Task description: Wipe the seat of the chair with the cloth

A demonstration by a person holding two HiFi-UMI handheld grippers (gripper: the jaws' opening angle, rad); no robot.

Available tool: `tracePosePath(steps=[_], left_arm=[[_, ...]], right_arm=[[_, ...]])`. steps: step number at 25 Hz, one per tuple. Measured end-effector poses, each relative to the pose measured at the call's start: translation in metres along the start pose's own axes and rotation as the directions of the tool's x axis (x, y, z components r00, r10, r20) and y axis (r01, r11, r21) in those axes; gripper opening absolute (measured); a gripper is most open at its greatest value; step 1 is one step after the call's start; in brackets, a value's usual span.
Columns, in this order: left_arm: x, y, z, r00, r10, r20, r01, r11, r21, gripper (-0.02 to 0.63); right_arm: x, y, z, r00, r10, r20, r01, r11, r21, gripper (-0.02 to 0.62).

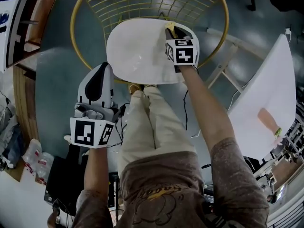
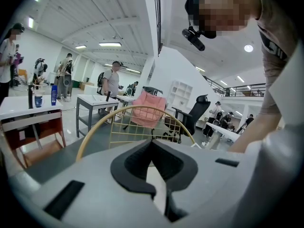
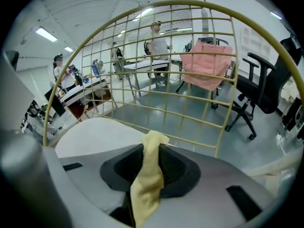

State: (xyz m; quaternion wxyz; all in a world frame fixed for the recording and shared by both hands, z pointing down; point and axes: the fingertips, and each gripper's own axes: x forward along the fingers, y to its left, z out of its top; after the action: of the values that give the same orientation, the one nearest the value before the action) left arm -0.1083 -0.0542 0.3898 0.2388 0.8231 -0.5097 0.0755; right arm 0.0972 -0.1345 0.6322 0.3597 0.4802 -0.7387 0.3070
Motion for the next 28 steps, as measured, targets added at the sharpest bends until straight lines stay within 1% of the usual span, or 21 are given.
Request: tracePosePath(steps=[10, 18, 23, 26, 28], left_arm=[[-0.006, 0.017, -0.002, 0.999, 0.034, -0.001, -0.034, 0.999, -0.016, 0.003], [-0.013, 0.027, -0.005, 0.999, 0.049, -0.004, -0.049, 0.998, -0.026, 0.003], [-0.019, 0.033, -0.01, 0.998, 0.066, -0.007, -0.067, 0.997, -0.037, 0.003], [-0.021, 0.035, -0.011, 0.997, 0.071, -0.006, -0.071, 0.997, -0.041, 0.003], [-0.021, 0.036, -0.011, 0.997, 0.075, -0.003, -0.075, 0.996, -0.043, 0.003]], right_arm=[[0.021, 0.064, 0.019, 0.995, 0.097, 0.004, -0.097, 0.994, -0.059, 0.114], [0.03, 0.122, 0.028, 0.978, 0.21, 0.0, -0.209, 0.973, -0.098, 0.114], [0.032, 0.161, 0.035, 0.959, 0.284, 0.006, -0.281, 0.953, -0.112, 0.114], [0.03, 0.188, 0.041, 0.935, 0.354, 0.021, -0.349, 0.93, -0.113, 0.114], [0.027, 0.205, 0.045, 0.917, 0.399, 0.028, -0.392, 0.911, -0.129, 0.114]])
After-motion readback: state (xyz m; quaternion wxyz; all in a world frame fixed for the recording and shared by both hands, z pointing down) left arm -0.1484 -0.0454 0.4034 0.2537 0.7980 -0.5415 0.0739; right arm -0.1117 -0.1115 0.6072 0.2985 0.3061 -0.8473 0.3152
